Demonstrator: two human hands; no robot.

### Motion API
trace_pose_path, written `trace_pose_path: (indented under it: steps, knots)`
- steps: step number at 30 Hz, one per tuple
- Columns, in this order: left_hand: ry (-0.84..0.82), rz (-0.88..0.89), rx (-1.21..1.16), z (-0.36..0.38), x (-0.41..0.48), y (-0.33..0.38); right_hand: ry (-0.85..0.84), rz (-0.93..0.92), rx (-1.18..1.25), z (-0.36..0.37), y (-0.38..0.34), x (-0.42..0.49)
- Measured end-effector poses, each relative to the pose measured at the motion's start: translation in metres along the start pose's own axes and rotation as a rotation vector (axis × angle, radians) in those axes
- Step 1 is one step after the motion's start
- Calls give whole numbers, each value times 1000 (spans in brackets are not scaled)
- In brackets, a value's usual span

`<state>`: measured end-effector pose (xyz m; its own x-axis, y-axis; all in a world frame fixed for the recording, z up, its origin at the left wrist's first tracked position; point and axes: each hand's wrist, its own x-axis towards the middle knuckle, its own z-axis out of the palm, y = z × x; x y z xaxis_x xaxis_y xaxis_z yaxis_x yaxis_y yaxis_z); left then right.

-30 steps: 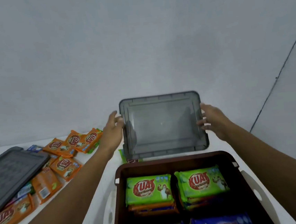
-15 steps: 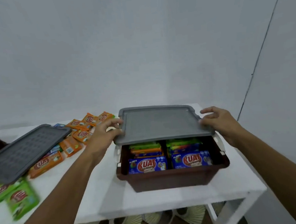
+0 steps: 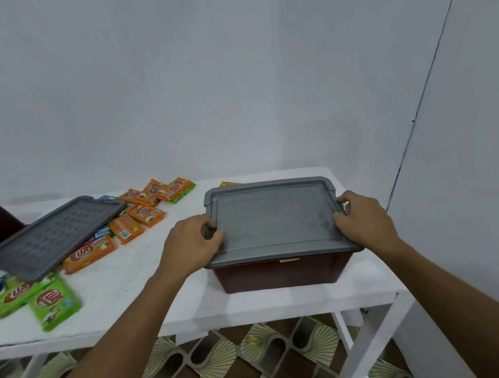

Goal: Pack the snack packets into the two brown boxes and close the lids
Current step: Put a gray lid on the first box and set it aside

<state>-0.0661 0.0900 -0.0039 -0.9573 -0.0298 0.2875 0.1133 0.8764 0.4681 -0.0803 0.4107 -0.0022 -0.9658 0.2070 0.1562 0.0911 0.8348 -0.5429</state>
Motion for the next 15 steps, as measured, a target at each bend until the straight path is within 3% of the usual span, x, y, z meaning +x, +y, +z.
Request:
trace_pose_path:
  steps: [5,10,15]
  knots:
    - [-46,-154,-52,6,7,-6,18,-9,-43,2,5,0]
    - [-235,-489,-565,8,10,-7,-101,74,194,8,8,4]
    - [-62,-480,-540,21,12,3,-116,114,261,14,10,10]
